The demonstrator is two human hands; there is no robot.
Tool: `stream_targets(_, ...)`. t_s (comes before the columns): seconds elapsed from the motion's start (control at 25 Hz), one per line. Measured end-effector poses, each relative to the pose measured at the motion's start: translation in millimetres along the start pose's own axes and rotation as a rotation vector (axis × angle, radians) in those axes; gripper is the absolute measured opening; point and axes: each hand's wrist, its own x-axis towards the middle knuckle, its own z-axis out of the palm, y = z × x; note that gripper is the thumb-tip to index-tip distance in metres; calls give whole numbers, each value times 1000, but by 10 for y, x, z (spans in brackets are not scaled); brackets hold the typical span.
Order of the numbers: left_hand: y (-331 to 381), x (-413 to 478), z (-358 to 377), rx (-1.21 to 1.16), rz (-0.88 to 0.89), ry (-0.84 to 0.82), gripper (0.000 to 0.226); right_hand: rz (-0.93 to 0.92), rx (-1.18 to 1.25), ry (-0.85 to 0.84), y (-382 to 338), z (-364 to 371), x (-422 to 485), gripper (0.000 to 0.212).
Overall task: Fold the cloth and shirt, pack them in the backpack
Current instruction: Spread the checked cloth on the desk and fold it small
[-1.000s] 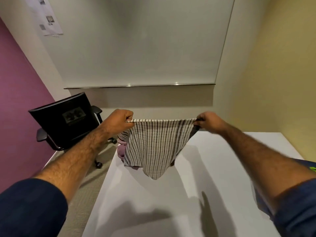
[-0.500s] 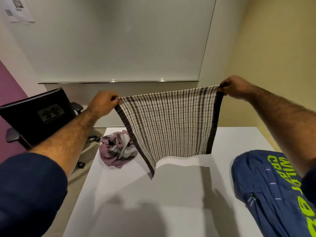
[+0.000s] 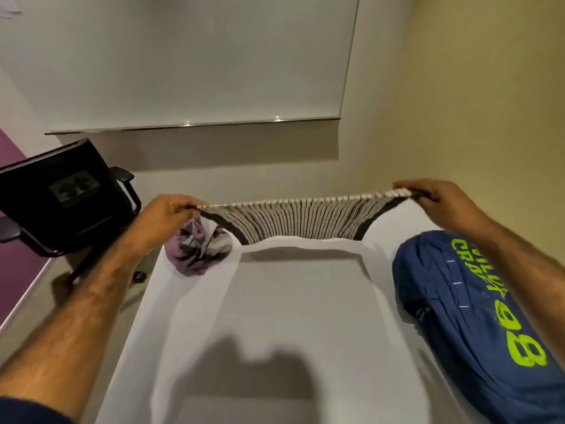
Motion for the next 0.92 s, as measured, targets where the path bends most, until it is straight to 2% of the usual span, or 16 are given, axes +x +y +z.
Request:
stream_targets(0.12, -376, -488, 423, 162, -30, -148, 34, 46, -40, -171, 235, 449, -797, 50)
stream_targets(0.4, -1225, -1457, 1436, 399, -205, -433, 38, -32, -292, -469, 858, 1691, -2030, 44)
stream_targets(0.52, -1416, -1825, 1685, 460, -227, -506, 40, 6, -392, -621, 755, 1842, -2388, 50)
stream_targets(0.68, -1533, -2159, 1871, 524, -198, -639, 43, 30, -506, -702, 648, 2012, -2873, 51)
stream_targets(0.76, -1548, -2265, 1918, 549, -234, -694, 43, 117, -593, -797, 596, 2104, -3075, 52)
stream_targets(0.84, -1491, -2351, 1964, 605, -252, -685, 38, 245, -661, -833, 503, 2116, -3195, 52)
stream_targets(0.92, -1485, -2397, 2086, 555, -90, -469, 31, 352, -645, -686, 340, 2223, -3300, 52)
